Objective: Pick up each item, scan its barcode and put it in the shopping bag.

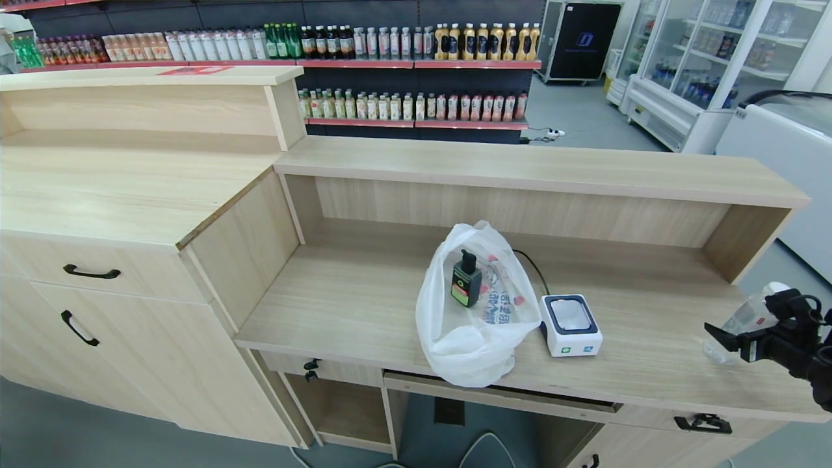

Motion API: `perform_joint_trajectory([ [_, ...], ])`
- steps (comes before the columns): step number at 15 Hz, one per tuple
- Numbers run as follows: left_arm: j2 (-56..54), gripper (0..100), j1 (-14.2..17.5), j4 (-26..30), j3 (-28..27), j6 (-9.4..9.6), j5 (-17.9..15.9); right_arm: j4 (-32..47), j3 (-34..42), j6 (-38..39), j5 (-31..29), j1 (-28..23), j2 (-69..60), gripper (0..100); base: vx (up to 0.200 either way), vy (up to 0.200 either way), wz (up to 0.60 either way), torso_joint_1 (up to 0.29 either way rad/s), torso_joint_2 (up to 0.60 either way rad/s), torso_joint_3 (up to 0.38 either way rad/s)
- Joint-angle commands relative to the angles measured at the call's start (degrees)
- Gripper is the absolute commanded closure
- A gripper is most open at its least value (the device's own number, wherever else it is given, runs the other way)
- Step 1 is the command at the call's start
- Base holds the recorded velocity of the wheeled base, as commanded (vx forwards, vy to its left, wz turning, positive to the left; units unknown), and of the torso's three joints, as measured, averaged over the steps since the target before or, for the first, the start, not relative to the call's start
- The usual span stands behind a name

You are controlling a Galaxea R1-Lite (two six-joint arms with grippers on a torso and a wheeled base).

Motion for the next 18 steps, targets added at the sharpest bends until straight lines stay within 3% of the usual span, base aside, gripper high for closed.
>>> perform_joint_trajectory([
  [1, -0.02, 100, 0.00, 0.00, 0.00, 0.00, 0.04, -0.04, -1.15, -0.03, 0.05, 0.66, 1.00, 0, 0.000, 0.000, 0.00, 0.000, 0.00, 0.000],
  [12, -0.02, 100, 0.00, 0.00, 0.00, 0.00, 0.04, -0.04, -3.17, 0.06, 0.05, 1.10, 2.31, 0, 0.000, 0.000, 0.00, 0.000, 0.00, 0.000],
  [13, -0.02, 100, 0.00, 0.00, 0.00, 0.00, 0.04, -0.04, -3.53, 0.06, 0.05, 1.10, 2.58, 100, 0.000, 0.000, 0.00, 0.000, 0.00, 0.000],
  [18, -0.02, 100, 0.00, 0.00, 0.00, 0.00, 0.04, 0.39, -5.20, 0.23, 0.05, 1.10, 2.84, 100, 0.000, 0.000, 0.00, 0.000, 0.00, 0.000],
])
